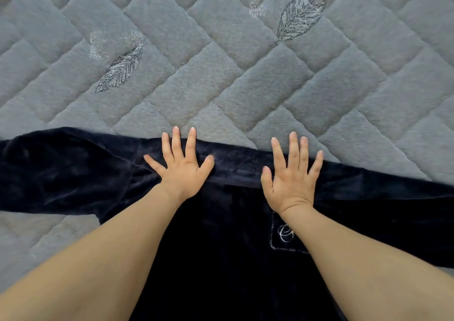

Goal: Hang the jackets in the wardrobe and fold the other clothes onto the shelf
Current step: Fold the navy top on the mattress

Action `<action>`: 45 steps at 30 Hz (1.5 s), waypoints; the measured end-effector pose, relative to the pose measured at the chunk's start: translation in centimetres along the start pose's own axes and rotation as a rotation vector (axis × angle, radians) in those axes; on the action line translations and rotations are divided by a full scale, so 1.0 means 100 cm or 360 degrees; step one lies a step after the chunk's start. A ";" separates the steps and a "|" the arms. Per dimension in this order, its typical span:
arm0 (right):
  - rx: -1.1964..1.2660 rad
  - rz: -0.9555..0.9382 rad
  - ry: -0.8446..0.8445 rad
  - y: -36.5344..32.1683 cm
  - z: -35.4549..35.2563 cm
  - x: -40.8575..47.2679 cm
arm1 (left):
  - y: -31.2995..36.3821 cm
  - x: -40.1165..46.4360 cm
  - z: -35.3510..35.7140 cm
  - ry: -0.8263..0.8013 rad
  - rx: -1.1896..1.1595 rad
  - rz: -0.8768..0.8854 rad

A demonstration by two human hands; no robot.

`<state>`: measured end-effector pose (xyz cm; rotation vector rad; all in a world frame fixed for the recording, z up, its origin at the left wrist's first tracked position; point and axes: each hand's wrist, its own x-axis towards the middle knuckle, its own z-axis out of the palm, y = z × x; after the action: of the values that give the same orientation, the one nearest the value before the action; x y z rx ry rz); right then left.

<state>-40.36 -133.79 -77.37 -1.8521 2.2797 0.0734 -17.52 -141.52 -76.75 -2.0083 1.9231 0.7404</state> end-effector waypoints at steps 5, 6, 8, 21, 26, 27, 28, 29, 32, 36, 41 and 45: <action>-0.0060 0.0017 0.0003 -0.001 -0.004 -0.004 | 0.000 -0.005 -0.002 0.0016 -0.0006 0.0033; -0.0094 0.0033 -0.0014 -0.003 -0.006 -0.005 | 0.000 -0.005 -0.003 -0.0005 -0.0016 0.0042; -0.0163 0.0073 -0.0062 -0.007 -0.012 -0.006 | 0.001 -0.006 -0.009 -0.0066 -0.0046 0.0051; 0.0087 -0.0216 -0.0476 -0.209 -0.044 0.027 | -0.165 -0.058 -0.061 0.0140 -0.0101 -0.0176; 0.0048 -0.0432 -0.0623 -0.332 -0.043 0.045 | -0.296 -0.064 -0.103 0.0377 -0.1256 -0.1043; 0.0033 -0.0491 -0.0612 -0.354 -0.042 0.047 | -0.316 -0.060 -0.110 0.0477 -0.1524 -0.1181; 0.0020 -0.0533 -0.0581 -0.376 -0.040 0.048 | -0.334 -0.055 -0.115 0.0570 -0.1781 -0.1306; 0.0017 -0.0549 -0.0543 -0.396 -0.038 0.050 | -0.349 -0.050 -0.120 0.0653 -0.2049 -0.1414; 0.0001 -0.0707 -0.0524 -0.452 -0.033 0.053 | -0.388 -0.036 -0.118 0.0774 -0.2737 -0.1563; 0.0033 -0.0800 -0.0474 -0.509 -0.023 0.060 | -0.414 -0.034 -0.090 0.0734 -0.2960 -0.1416; 0.0147 -0.0734 -0.0555 -0.541 -0.028 0.071 | -0.424 -0.026 -0.098 0.0478 -0.3097 -0.1283; 0.0201 -0.0758 -0.0448 -0.530 -0.039 0.074 | -0.428 -0.038 -0.115 0.0457 -0.3094 -0.1443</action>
<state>9.28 -152.77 -70.19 -2.1070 1.5823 0.1063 26.72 -140.57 -71.80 -3.2881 -0.6147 2.4062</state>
